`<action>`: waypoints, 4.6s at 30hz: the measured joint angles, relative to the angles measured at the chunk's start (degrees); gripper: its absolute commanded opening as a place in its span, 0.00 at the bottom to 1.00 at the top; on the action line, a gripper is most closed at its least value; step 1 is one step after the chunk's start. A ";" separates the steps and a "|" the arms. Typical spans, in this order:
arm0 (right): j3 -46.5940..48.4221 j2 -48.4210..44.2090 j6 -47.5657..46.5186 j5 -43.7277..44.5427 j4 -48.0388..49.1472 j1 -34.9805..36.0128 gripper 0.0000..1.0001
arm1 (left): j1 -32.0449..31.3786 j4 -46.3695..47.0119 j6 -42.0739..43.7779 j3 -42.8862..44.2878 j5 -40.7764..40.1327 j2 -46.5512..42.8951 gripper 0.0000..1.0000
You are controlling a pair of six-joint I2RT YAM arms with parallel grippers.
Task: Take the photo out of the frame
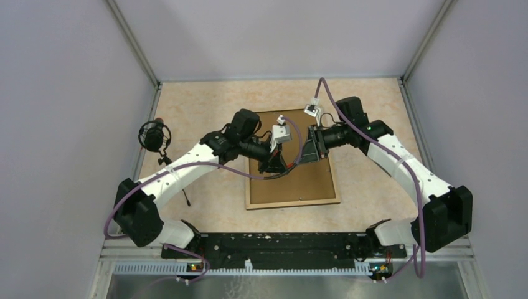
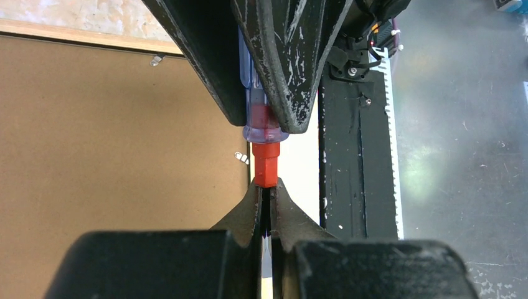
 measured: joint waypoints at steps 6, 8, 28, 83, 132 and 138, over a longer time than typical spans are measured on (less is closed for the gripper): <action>-0.04 0.09 0.61 0.13 0.52 0.00 0.29 | -0.09 -0.92 0.17 0.79 -0.28 0.48 0.00; -0.04 0.09 0.68 0.13 0.52 0.00 0.32 | -0.20 -1.11 0.17 0.92 -0.33 0.52 0.00; -0.02 0.11 -2.93 0.09 -0.85 0.31 0.01 | -0.02 -1.42 -1.99 1.25 0.22 0.66 0.13; -10.27 -4.92 -40.37 50.42 -7.06 -1.90 0.00 | -10.54 -0.63 21.20 -17.35 -27.26 3.76 0.90; -9.33 -1.53 -40.72 52.35 -10.34 1.18 0.00 | -12.79 1.75 19.34 -16.52 -29.64 8.87 0.57; -9.33 -1.33 -39.28 52.54 -9.31 1.18 0.00 | -12.79 1.75 19.21 -16.52 -29.64 8.87 0.57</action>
